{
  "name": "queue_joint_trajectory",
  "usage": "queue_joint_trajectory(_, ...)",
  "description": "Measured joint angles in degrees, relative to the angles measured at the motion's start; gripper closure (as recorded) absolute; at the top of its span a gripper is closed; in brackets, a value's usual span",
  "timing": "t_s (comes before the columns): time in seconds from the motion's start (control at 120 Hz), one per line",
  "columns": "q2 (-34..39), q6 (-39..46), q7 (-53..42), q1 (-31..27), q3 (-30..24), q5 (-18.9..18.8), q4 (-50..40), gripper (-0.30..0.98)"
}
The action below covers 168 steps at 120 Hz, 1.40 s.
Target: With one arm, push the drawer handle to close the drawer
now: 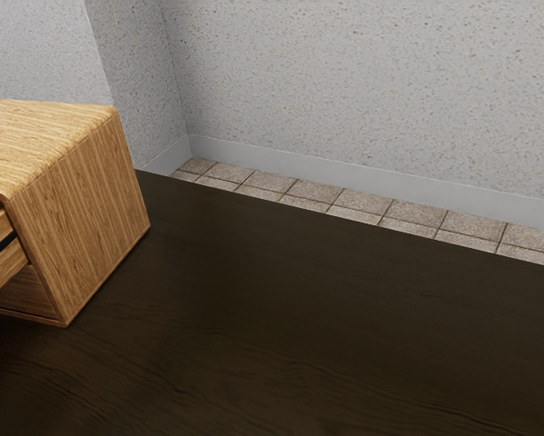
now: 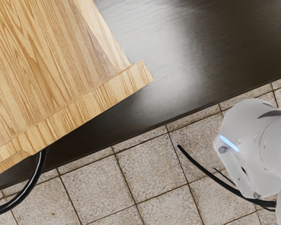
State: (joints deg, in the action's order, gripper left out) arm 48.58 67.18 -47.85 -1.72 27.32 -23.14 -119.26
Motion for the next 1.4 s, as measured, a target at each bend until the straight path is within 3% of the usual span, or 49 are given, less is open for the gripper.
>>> queue_joint_trajectory(0.133,-0.2,0.5,4.7,-1.2,0.4,0.5,1.4,0.00)
queue_joint_trajectory(0.242,-1.7,3.4,9.8,-11.1,-1.8,2.9,0.9,0.00)
queue_joint_trajectory(0.333,-2.4,6.9,12.8,-13.9,-3.7,5.4,0.4,0.02)
queue_joint_trajectory(0.442,-2.0,11.9,16.7,-17.4,-6.3,7.1,-4.2,0.12)
queue_joint_trajectory(0.608,-1.5,19.3,22.5,-19.5,-7.0,7.4,-7.9,0.45)
queue_joint_trajectory(0.775,-0.3,22.6,27.6,-19.9,-5.4,4.0,-8.8,0.66)
queue_joint_trajectory(0.908,-0.2,24.0,30.0,-19.5,-3.1,-1.2,-10.4,0.73)
queue_joint_trajectory(1.025,-0.6,24.9,30.0,-16.8,2.3,-4.7,-10.2,0.76)
queue_joint_trajectory(1.4,-1.6,24.0,27.3,-15.6,9.8,-6.8,-10.8,0.78)
